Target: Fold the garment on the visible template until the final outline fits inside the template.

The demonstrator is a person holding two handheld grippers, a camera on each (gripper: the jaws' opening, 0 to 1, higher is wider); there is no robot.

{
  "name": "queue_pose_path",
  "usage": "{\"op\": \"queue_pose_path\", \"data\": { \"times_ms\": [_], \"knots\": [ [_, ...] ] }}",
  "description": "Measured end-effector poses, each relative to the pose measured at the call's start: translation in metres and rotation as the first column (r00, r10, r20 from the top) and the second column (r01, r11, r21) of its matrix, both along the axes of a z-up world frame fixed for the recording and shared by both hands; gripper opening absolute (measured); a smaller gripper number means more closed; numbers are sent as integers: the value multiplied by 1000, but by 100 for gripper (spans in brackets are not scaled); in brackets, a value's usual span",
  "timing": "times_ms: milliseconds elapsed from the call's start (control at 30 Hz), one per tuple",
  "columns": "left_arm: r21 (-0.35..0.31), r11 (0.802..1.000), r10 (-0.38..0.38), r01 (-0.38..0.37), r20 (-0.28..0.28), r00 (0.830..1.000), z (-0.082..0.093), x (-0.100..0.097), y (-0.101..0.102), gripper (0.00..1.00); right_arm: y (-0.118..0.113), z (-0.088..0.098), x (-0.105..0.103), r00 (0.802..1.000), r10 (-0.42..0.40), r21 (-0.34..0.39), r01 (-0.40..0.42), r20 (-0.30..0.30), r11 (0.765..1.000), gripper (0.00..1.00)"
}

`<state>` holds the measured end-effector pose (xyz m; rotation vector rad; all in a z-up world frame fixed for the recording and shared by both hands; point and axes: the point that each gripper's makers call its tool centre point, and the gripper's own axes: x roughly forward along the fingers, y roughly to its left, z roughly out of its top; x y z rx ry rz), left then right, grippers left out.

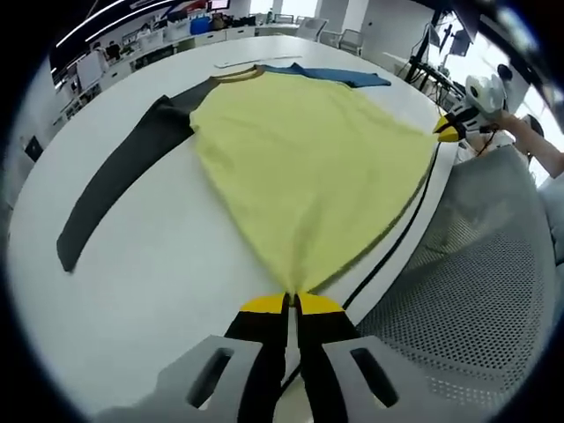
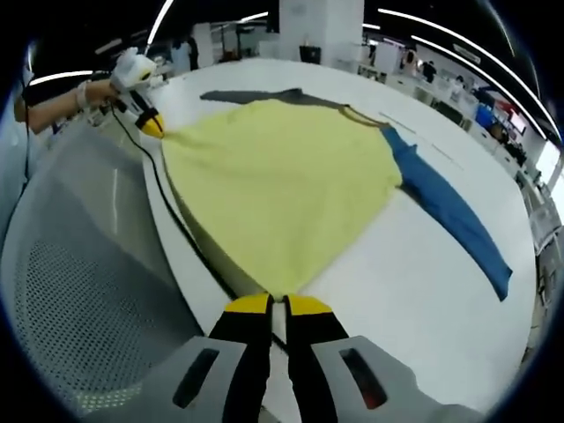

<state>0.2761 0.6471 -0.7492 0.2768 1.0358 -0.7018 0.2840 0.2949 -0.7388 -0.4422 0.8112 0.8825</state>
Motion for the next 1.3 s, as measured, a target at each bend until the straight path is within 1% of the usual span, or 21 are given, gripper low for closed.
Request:
{"op": "queue_pose_path", "data": {
  "times_ms": [67, 100, 167, 200, 267, 433, 767, 833, 1033, 1167, 1300],
  "knots": [
    [5, 1000, -5, 5, -3, 1000, -1, -1, 0, 0, -2, -3, -1, 1000, -3, -9, 3, -5, 1000, 5],
    [9, 1000, -10, 10, -2, 1000, -1, -1, 0, 0, -3, -4, -2, 1000, -3, -13, 3, -7, 1000, 3],
    [28, 999, -24, 24, 2, 1000, -1, -1, 1, 0, -6, -7, -2, 1000, -9, -23, 9, -10, 1000, 1],
    [33, 999, -29, 29, 4, 1000, -1, 0, 2, 0, -9, -6, 1, 1000, -25, -21, 25, 0, 999, 1],
    [37, 999, -32, 32, 3, 999, 0, -1, 1, 0, -10, -7, 1, 999, -36, -14, 36, -7, 999, 1],
    [61, 997, -47, 47, 0, 999, -3, -2, 0, 0, -9, -7, -1, 999, -34, -14, 33, -11, 999, 1],
    [74, 995, -62, 62, -10, 998, -8, -5, 5, 0, -10, -12, -3, 999, -33, -19, 33, -19, 999, 1],
    [88, 993, -83, 82, 7, 997, -8, -7, 7, 0, -9, -11, -2, 999, -35, -16, 34, -16, 999, 1],
    [99, 992, -81, 82, -10, 997, -9, -12, 11, 0, -9, -11, -2, 999, -36, -21, 35, -14, 999, 3],
    [95, 993, -65, 65, 0, 998, -3, -16, 16, 0, -9, -9, -2, 999, -34, -19, 34, -7, 999, 4],
    [96, 994, -63, 61, 15, 998, 6, -21, 14, 0, -6, -5, -4, 1000, -30, -20, 30, -1, 999, 4]
  ]
}}
